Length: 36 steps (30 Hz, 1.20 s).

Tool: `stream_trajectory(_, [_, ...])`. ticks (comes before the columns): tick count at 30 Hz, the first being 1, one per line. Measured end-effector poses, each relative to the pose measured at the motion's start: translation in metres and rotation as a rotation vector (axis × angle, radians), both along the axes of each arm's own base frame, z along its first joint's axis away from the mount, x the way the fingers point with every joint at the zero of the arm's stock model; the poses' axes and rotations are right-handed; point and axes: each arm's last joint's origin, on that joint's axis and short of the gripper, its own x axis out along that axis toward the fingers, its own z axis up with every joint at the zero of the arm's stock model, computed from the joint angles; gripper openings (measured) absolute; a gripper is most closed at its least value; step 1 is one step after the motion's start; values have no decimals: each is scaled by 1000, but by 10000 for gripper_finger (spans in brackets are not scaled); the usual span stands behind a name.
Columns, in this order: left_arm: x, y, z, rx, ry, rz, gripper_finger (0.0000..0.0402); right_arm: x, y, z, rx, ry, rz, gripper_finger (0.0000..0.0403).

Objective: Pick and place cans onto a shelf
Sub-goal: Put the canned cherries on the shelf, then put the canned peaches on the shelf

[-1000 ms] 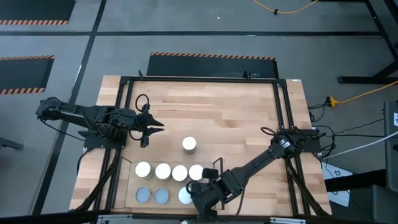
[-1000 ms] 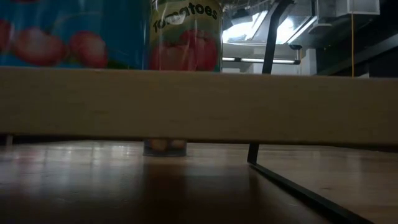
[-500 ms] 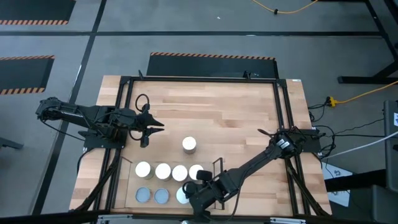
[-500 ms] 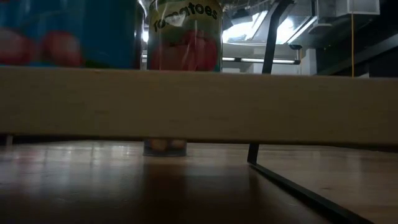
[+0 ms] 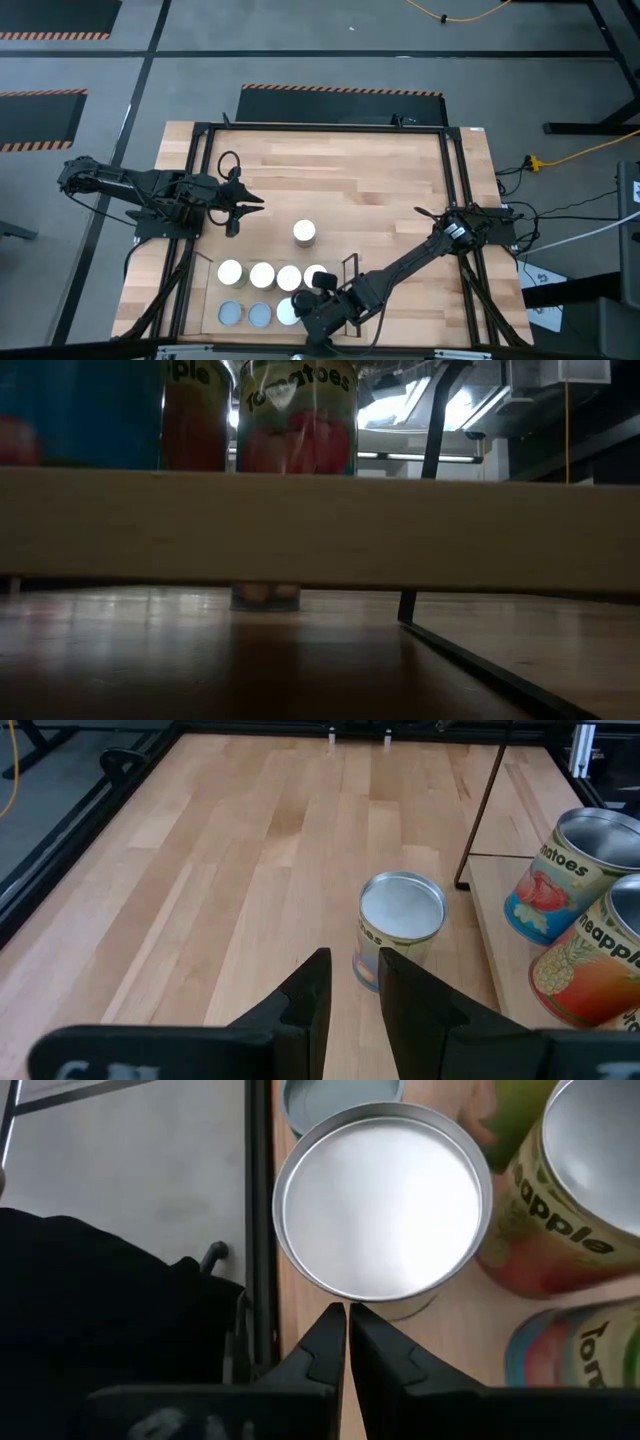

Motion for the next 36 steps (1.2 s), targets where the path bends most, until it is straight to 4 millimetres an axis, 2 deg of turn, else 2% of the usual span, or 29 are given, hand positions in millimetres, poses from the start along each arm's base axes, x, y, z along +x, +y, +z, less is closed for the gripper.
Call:
stream_trajectory(8, [0,0,0,0,0,0,79,-1,1,3,11,14,14,23])
stream_trajectory(13, [0,0,0,0,0,0,79,-4,0,25,22,16,81,24])
stream_trajectory(18, [0,0,0,0,-1,0,79,-10,-4,53,-58,1,158,24])
stream_trajectory(22, [0,0,0,1,-1,-1,79,-12,-20,69,-195,-31,123,24])
stream_trajectory(26, [1,0,3,-3,-29,0,79,-9,-43,74,-349,-30,80,23])
stream_trajectory(31, [4,-1,12,-19,-126,-29,78,4,-67,75,-412,-34,50,23])
stream_trajectory(36, [-5,-2,26,-15,-245,-104,78,18,-99,75,-420,-27,-25,36])
